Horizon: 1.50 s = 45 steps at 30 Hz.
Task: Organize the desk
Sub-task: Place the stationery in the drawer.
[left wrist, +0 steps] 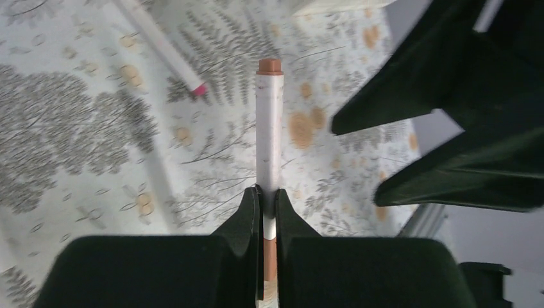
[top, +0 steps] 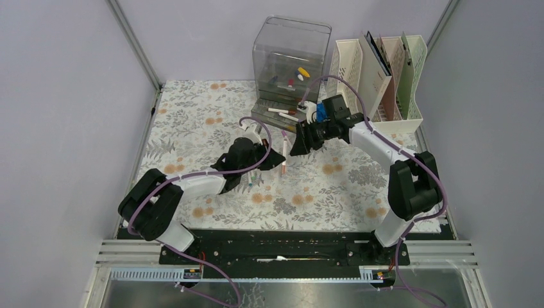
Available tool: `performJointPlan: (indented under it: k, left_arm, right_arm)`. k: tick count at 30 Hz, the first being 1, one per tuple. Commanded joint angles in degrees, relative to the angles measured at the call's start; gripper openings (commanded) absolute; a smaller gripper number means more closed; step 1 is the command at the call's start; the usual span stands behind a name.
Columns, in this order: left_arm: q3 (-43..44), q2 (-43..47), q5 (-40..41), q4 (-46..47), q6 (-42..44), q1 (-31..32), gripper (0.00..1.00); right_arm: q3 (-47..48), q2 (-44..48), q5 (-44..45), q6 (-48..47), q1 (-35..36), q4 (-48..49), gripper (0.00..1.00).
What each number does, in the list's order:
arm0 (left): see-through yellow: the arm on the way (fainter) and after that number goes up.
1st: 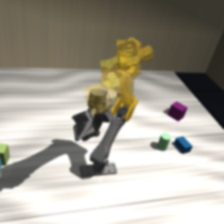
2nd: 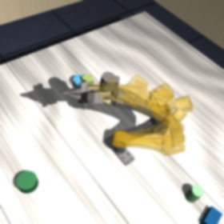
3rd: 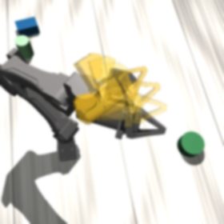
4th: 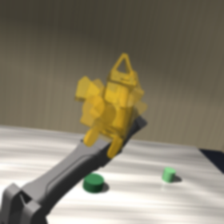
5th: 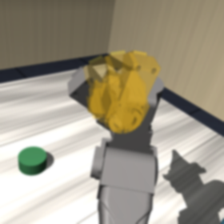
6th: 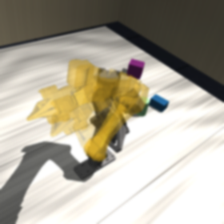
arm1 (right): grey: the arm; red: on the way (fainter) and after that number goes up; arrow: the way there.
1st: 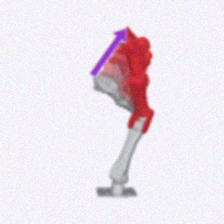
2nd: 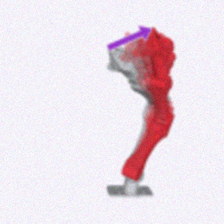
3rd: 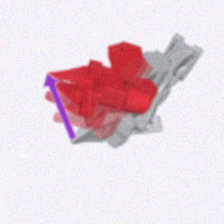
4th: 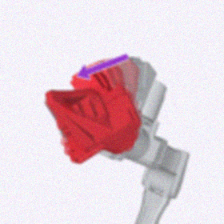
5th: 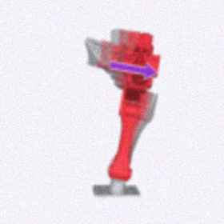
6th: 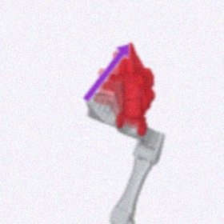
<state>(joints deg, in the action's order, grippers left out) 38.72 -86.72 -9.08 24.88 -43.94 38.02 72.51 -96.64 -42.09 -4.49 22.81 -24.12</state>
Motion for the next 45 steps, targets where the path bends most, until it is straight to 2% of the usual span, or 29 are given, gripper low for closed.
performJointPlan:
  k: [1,20,27,28,30,32,34,36,40,45]
  left_arm:
    - [-0.6,0.5,-5.2,15.3,-3.7,0.1,0.00]
    - [-1.8,-0.6,-6.9,19.4,-6.1,1.0,0.00]
    - [-1.4,-0.7,-7.3,20.1,-6.4,1.0,0.00]
    - [-1.4,-0.6,-7.2,20.1,-6.4,0.9,0.00]
    - [-1.4,-0.5,-6.7,19.7,-6.5,1.0,0.00]
    - [-1.1,-0.1,-6.4,18.5,-6.4,1.0,0.11]
    - [-0.9,0.6,-5.8,16.4,-5.7,1.0,0.23]
    - [-0.6,1.7,-5.4,13.2,-5.0,0.9,0.35]
    - [-1.3,6.3,-3.6,6.9,-2.0,1.0,0.52]
    - [-1.2,16.1,6.2,-7.2,5.0,0.7,0.65]
  right_arm:
    - [3.7,-1.6,-6.3,7.8,-0.2,3.8,0.61]
    - [5.0,-3.1,-5.2,14.7,-0.2,7.0,0.53]
    - [5.1,-4.3,-5.0,15.0,-0.2,7.1,0.40]
    - [5.1,-4.4,-5.1,15.0,-0.1,7.1,0.37]
    - [5.2,-4.4,-5.3,15.0,-0.1,7.1,0.25]
    - [5.2,-4.4,-5.4,14.9,-0.1,7.0,0.13]
    - [5.3,-4.1,-5.2,14.5,-0.1,7.0,0.06]
    - [5.4,-3.8,-5.0,13.9,-0.1,7.0,0.04]
    - [6.0,-3.1,-5.1,10.9,-0.1,6.6,0.03]
    - [9.7,-4.0,-3.4,5.1,-0.1,4.3,0.03]
